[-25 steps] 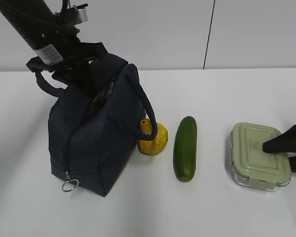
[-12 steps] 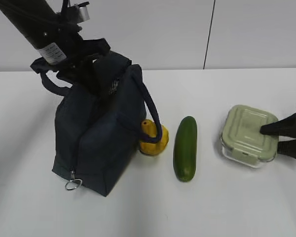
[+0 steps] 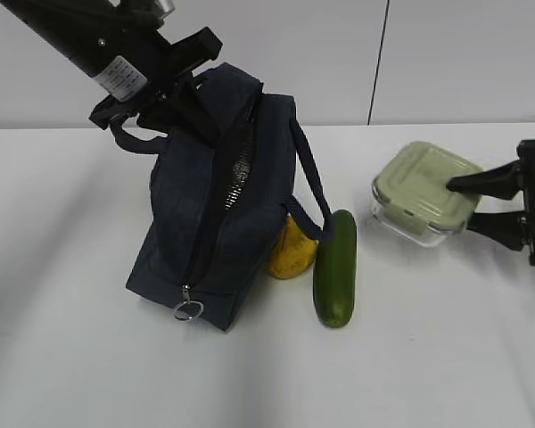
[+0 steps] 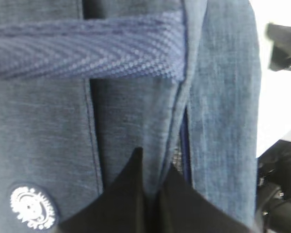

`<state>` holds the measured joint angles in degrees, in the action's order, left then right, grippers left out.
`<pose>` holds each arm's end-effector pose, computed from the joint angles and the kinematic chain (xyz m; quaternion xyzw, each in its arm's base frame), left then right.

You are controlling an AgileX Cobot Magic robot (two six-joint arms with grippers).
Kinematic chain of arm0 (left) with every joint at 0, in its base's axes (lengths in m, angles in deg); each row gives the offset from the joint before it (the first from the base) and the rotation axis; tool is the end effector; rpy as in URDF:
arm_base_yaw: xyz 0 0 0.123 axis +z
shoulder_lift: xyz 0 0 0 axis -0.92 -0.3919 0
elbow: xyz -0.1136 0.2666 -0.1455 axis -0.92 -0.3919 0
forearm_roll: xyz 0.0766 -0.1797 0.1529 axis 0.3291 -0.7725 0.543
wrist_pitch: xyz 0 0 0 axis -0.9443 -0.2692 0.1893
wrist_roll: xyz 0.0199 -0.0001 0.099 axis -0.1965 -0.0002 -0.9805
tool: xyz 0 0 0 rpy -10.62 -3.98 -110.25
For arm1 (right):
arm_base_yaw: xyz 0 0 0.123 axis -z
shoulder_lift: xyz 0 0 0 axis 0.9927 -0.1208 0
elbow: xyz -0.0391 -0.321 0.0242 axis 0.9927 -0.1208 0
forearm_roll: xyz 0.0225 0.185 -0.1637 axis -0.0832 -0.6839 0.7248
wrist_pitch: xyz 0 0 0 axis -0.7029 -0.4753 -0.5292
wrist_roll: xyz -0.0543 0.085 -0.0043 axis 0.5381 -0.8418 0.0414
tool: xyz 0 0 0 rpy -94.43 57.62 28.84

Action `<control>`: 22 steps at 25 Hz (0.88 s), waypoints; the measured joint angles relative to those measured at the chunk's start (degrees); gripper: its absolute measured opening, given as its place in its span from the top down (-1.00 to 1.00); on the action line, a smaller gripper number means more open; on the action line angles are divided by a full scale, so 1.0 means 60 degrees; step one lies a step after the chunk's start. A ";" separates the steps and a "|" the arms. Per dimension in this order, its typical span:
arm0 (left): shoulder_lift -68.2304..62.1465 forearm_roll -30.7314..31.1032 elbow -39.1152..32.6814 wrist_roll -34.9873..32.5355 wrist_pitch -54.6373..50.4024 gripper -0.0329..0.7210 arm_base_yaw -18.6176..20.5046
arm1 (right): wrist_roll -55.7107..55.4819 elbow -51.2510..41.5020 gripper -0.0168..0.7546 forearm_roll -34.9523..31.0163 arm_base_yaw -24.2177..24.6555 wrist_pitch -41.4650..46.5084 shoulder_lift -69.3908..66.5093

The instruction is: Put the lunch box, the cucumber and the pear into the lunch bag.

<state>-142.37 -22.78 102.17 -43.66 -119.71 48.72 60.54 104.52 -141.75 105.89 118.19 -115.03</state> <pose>0.3812 -0.1823 0.3263 0.1289 0.9367 -0.3077 0.1067 0.3478 -0.0493 0.1729 0.2364 0.7952 0.5123 0.2222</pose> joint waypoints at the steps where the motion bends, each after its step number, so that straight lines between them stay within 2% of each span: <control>1: 0.0000 -0.0002 0.0000 0.0000 0.0012 0.91 0.0000 | -0.0035 0.0000 -0.04 -0.0167 -0.0263 0.0000 0.0288; 8: 0.0000 -0.0032 0.0000 -0.0003 0.0058 0.91 0.0000 | -0.0463 0.0506 -0.04 -0.1183 -0.1862 0.0091 0.2450; 13: 0.0000 -0.0044 0.0000 -0.0003 0.0066 0.91 0.0000 | -0.1181 0.1780 -0.04 -0.1234 -0.3391 0.0472 0.3186; 16: 0.0000 -0.0044 0.0000 -0.0003 0.0066 0.91 0.0000 | -0.1454 0.2159 -0.04 -0.1007 -0.3995 0.0567 0.3199; 22: -0.0010 0.0094 0.0000 -0.0021 0.0086 0.91 0.0040 | -0.1578 0.2227 -0.04 -0.0527 -0.4410 0.0448 0.3158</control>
<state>-142.43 -22.22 102.17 -43.78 -119.19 48.96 51.07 117.88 -144.92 79.43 120.88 -96.08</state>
